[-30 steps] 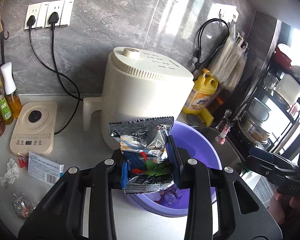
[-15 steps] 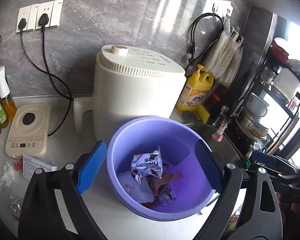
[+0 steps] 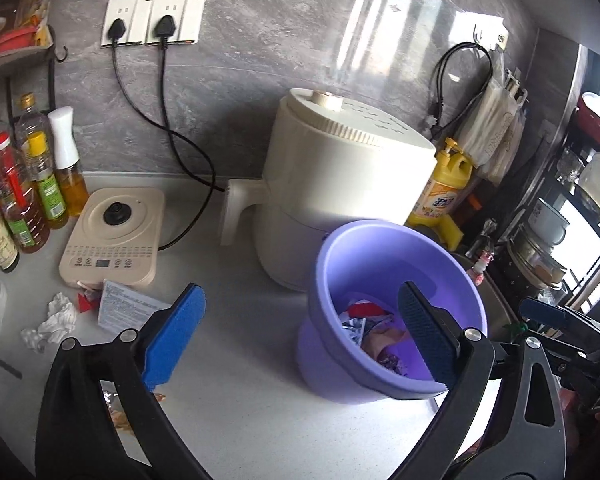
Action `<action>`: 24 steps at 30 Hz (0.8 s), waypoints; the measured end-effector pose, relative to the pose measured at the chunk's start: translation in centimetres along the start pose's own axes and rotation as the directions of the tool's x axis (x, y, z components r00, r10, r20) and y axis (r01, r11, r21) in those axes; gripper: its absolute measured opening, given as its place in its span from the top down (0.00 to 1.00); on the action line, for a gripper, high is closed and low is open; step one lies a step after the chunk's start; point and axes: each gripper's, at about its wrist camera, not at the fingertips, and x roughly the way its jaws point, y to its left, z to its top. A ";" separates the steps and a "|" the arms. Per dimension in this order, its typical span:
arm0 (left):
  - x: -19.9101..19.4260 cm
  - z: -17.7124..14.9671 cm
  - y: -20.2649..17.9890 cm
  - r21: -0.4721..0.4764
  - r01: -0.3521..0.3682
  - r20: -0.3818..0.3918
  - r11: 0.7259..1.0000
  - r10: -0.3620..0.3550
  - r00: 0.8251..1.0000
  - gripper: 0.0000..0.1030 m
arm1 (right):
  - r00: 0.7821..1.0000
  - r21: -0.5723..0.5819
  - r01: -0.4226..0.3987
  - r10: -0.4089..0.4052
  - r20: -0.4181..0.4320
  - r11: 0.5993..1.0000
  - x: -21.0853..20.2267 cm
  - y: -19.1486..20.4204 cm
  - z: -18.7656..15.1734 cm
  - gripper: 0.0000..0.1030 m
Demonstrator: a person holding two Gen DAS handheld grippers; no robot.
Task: Collect trash
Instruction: 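Move both open tools back to the trash on the counter, then grasp the colorful snack wrapper with the left tool while the right tool grasps crumpled brown paper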
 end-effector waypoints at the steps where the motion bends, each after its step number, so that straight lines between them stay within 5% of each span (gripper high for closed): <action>1: -0.3 -0.2 0.9 -0.015 -0.017 -0.001 1.000 0.017 1.000 0.07 | 1.000 -0.010 -0.012 0.012 -0.006 1.000 0.3 0.6 0.1 0.10; 16: -5.7 -3.8 11.7 -0.189 -0.235 -0.015 0.954 0.236 0.972 0.06 | 0.977 -0.162 -0.200 0.185 -0.103 0.966 5.3 10.8 -0.2 0.08; 24: -6.8 -5.9 15.6 -0.218 -0.254 -0.059 0.942 0.247 0.967 0.06 | 0.966 -0.213 -0.245 0.218 -0.143 0.946 7.7 15.4 -1.0 0.08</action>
